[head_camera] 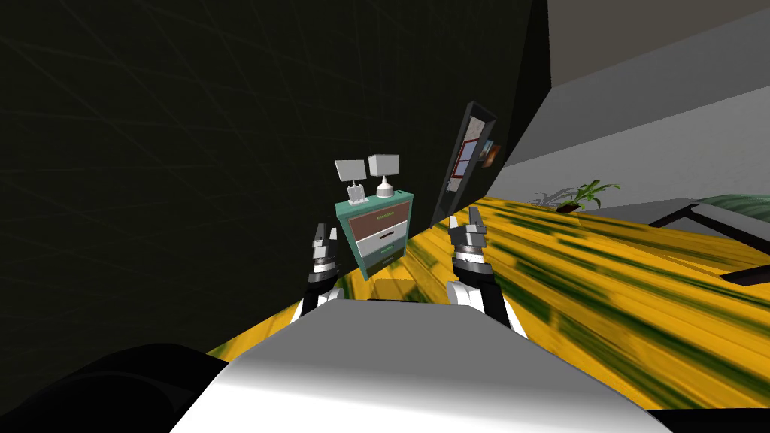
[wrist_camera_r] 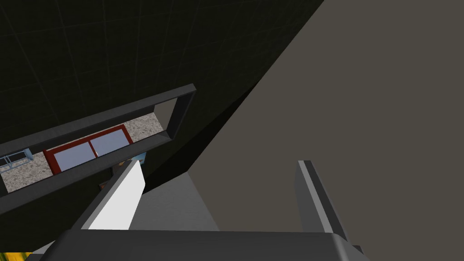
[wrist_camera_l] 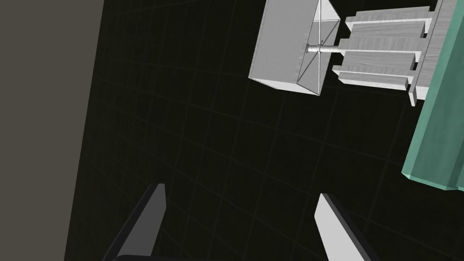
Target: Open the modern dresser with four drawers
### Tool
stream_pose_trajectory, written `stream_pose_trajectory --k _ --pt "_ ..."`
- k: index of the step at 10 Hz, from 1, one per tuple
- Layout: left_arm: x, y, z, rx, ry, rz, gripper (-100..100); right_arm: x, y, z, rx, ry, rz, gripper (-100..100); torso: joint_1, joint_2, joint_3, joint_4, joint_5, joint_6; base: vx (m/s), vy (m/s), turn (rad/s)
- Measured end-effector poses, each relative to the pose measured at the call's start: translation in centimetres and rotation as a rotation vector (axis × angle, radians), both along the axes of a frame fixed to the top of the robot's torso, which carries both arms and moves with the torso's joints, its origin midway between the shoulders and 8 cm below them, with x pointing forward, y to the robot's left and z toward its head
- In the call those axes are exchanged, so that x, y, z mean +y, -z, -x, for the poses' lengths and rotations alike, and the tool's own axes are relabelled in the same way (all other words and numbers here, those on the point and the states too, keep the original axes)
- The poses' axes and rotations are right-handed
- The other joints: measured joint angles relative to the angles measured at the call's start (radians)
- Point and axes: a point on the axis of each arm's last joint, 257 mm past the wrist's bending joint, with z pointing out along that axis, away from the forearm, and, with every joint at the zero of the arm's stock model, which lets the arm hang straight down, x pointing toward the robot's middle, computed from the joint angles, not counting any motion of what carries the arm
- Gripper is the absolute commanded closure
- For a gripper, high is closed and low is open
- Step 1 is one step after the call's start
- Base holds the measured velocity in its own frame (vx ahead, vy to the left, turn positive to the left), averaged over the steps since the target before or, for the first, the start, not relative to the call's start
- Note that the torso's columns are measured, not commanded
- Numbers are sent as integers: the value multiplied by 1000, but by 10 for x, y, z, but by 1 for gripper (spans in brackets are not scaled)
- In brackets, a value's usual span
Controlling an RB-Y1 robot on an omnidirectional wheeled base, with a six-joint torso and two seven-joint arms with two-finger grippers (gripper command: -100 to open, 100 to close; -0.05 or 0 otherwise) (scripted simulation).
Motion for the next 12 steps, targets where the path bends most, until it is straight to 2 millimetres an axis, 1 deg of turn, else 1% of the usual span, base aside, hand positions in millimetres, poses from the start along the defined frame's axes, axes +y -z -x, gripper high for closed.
stream_pose_trajectory --k 1,2,3,4,7,12 --pt "0 0 0 0 0 0 0 0 0 0 0 0 0 0 0 74 -148 74 0 0 0 0 0" --pt "0 0 0 0 0 0 -100 0 0 0 0 0 0 0 0 148 -295 148 0 0 24 -15 25" --pt "-1 1 -1 7 9 -16 -100 0 0 0 1 0 0 0 -1 180 -365 180 0 0 41 -42 40" --pt "-2 2 -2 18 20 -36 -100 0 0 0 1 0 0 0 -2 189 -385 190 0 0 60 -56 48" --pt "-1 7 -6 59 44 -80 -100 0 0 0 1 0 0 0 -1 193 -390 194 0 0 104 -97 89" --pt "17 23 -20 156 40 -80 -100 0 0 0 1 0 0 0 1 196 -388 195 0 0 125 -128 86"
